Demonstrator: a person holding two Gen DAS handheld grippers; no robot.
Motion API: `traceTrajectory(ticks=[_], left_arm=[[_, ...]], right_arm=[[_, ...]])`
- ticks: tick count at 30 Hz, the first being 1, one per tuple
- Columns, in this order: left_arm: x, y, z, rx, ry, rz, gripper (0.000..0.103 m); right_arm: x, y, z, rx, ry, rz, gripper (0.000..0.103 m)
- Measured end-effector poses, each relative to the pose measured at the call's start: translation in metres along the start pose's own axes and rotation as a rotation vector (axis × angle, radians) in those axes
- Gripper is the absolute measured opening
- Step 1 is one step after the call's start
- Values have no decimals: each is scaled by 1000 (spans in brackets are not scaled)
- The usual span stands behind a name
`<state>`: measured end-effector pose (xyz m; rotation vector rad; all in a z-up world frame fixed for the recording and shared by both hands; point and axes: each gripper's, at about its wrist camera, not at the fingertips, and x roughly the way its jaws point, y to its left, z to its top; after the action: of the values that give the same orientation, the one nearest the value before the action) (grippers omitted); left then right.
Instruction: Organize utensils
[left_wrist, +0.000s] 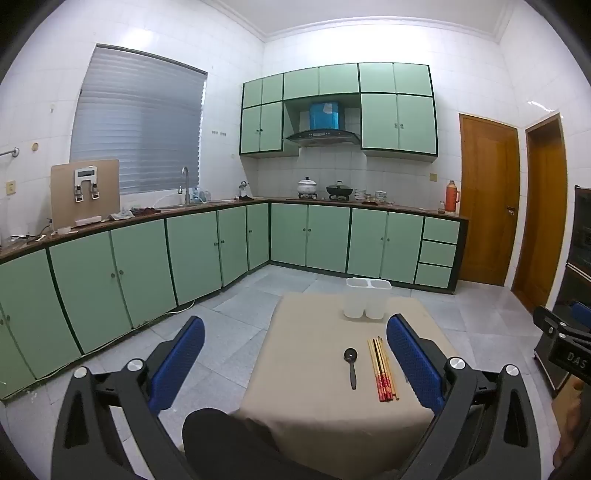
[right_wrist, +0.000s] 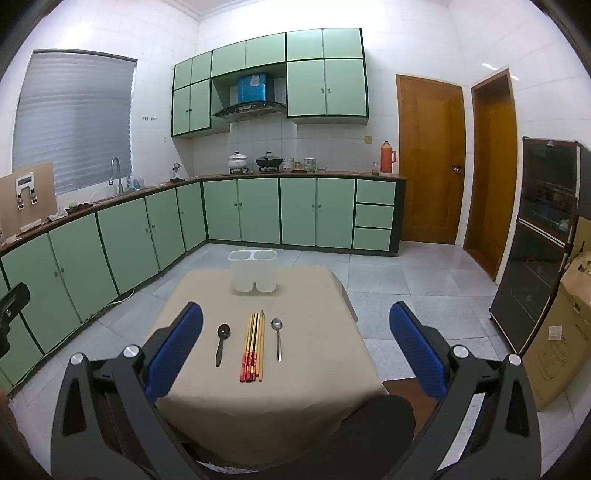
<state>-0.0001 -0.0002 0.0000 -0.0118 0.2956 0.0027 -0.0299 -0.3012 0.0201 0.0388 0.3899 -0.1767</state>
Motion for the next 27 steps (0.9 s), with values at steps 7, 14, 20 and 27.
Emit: traceTrajectory(ticks=[7, 14, 20, 27], left_arm=[[2, -3, 0, 2, 6, -8, 97], [0, -1, 0, -2, 1, 1, 97], [0, 0, -1, -4, 3, 1, 97], [-3, -1, -1, -3, 2, 0, 97]], right_arm=[[0, 1, 0, 0, -10, -3, 98], [-2, 3, -2, 4, -12, -1, 98], [-2, 3, -3, 5, -14, -1, 98], [-2, 2, -2, 5, -13, -1, 98]])
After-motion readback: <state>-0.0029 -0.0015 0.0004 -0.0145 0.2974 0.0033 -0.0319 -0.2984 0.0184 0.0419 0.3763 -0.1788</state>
